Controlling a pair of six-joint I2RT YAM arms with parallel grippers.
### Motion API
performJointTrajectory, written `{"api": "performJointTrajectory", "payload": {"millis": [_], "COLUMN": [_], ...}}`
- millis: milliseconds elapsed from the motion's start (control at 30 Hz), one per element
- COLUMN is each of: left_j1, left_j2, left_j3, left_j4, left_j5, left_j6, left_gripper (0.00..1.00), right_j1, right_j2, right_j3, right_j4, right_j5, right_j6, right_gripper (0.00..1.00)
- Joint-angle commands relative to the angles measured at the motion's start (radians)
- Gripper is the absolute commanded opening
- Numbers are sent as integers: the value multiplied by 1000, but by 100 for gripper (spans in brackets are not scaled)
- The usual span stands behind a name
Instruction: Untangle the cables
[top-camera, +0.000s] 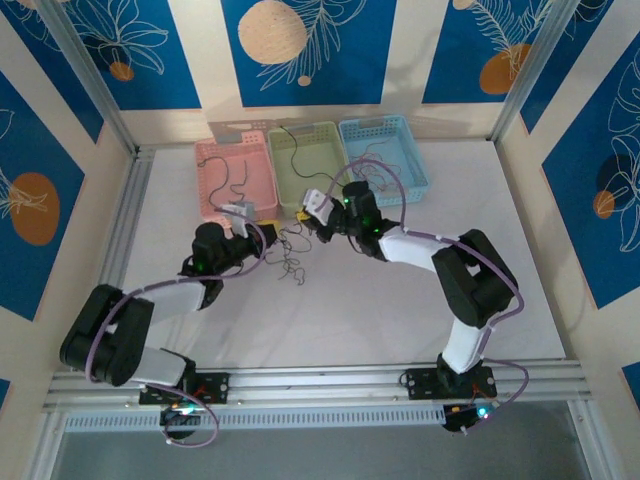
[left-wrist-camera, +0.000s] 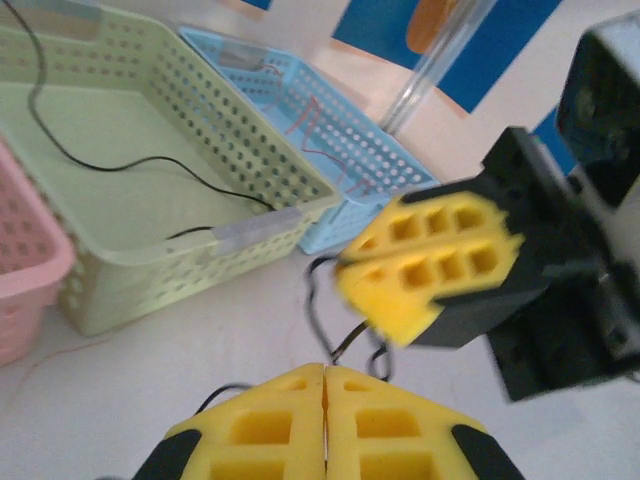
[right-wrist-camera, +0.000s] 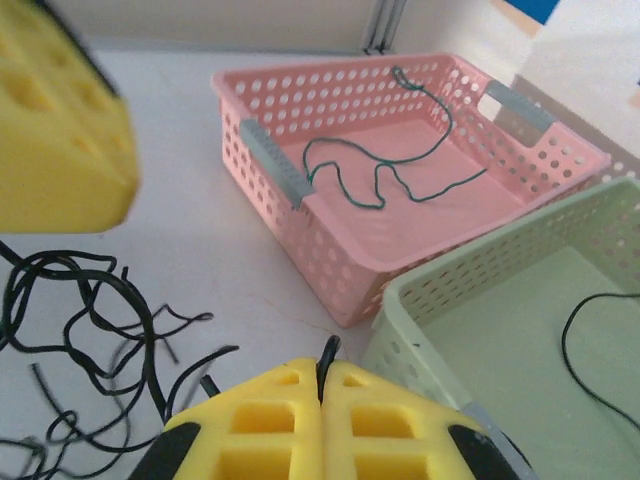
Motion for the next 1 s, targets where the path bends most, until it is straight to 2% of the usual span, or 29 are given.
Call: {"api": "performJointTrajectory", "payload": {"millis": [0,133,233,400,533,700,833,967], "left_j1": [-4,-4,0,30,54,59,59,59], "left_j2": [-84,-218,-306,-435,-534,-585,-579,-572], "left_j3": [-25,-42,-79,-133,-140,-151,-149,-132], "left_j4": [-87,-235,-272,-295,-340,-333,-313,-353], "left_j5": [-143,-270,-386,-537,-564,-507,-427,-416], "left_j6": [46,88,111,107,108,98,78,69], "left_gripper": [0,0,0,0,0,0,0,0], "right_j1": [-88,-162,-212,-265,-274,-244,-220,-210], "right_j2": [-58,-65,-71,-74,-47,-22,-18,-39], "right_j3": [22,35,22,13,61,91,95,56], "right_j4": [-4,13,69,97,7,-76,-86,-22], "right_j5": [-109,-200,-275,-350,-496,-520,-481,-398], "right_j6": [230,404,513,572,518,431,421,430], "right_gripper": [0,0,0,0,0,0,23,36]}}
